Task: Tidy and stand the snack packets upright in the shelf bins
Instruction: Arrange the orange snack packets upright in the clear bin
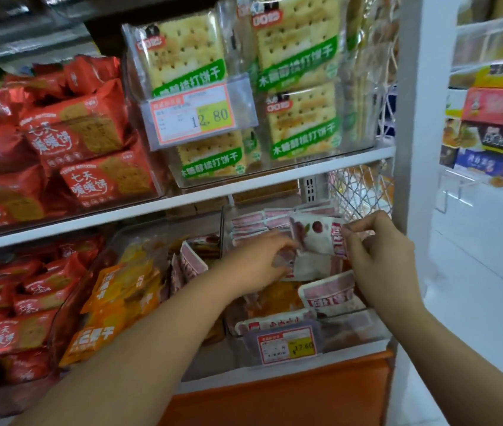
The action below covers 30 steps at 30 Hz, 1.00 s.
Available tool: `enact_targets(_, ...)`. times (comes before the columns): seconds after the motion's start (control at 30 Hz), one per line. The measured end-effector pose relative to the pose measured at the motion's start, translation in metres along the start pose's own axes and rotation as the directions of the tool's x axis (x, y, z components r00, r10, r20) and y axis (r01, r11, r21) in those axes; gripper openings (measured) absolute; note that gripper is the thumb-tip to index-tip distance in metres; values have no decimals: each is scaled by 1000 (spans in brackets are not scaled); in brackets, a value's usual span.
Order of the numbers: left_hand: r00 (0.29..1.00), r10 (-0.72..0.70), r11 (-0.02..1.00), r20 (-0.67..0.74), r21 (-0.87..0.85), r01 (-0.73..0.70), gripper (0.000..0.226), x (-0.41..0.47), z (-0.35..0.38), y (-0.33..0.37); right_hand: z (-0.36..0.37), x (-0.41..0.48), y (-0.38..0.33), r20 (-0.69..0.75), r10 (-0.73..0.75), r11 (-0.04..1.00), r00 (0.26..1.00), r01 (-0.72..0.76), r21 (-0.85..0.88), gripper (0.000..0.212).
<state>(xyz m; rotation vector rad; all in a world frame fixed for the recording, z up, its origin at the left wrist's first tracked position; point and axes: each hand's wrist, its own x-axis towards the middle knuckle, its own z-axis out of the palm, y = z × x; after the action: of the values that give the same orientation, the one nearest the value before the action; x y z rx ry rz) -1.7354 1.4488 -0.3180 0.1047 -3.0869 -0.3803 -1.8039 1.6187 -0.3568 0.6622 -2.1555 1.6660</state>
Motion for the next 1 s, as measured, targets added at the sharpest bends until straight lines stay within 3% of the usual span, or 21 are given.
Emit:
enact_targets(0.13, 999, -5, 1000, 34, -2, 5, 33, 23, 5, -7, 9, 9, 12, 118, 45, 993, 992, -31, -111, 8)
enact_targets(0.17, 1000, 16, 1000, 21, -28, -15, 29, 26, 7, -9, 9, 12, 13, 178, 85, 990, 980, -62, -127, 15)
enact_targets(0.23, 992, 64, 993, -107, -91, -74, 21, 31, 10, -10, 6, 18, 12, 291, 119, 989, 949, -89, -114, 34)
enact_targets(0.3, 968, 116, 981, -223, -126, -147, 19, 35, 10, -5, 0, 18, 9, 379, 99, 987, 920, -41, -158, 40)
enact_targets(0.43, 972, 229, 963, -50, -135, -234, 29, 40, 18, 11, -25, 6, -1, 558, 39, 946, 829, 150, -288, 34)
enact_targets(0.57, 985, 165, 881, 51, -456, -124, 25, 28, 11, 31, -52, -7, -11, 626, 65, 946, 777, 151, -285, 27)
enact_targets(0.6, 980, 170, 892, 106, -439, -107, 27, 23, 10, 34, -56, -9, -10, 625, 77, 941, 777, 151, -304, 28)
enact_targets(0.67, 956, 206, 965, 209, -205, -163, 32, 13, 17, 37, -57, -11, -4, 609, 92, 911, 787, 181, -372, 33)
enact_targets(0.73, 947, 222, 973, 233, 3, -229, 24, 5, 29, 38, -54, -14, 1, 583, 89, 870, 808, 222, -440, 37)
enact_targets(0.8, 971, 180, 984, 161, -17, -179, 20, 2, 34, 32, -49, -19, 1, 549, 61, 854, 834, 241, -461, 37)
enact_targets(0.9, 997, 74, 981, -33, -177, -79, 26, -4, 19, 19, -42, -22, 0, 535, 60, 847, 843, 240, -474, 38)
enact_targets(1.0, 974, -35, 974, -224, -226, -17, 20, -12, -6, 3, -34, -18, 4, 560, 126, 795, 819, 254, -551, 38)
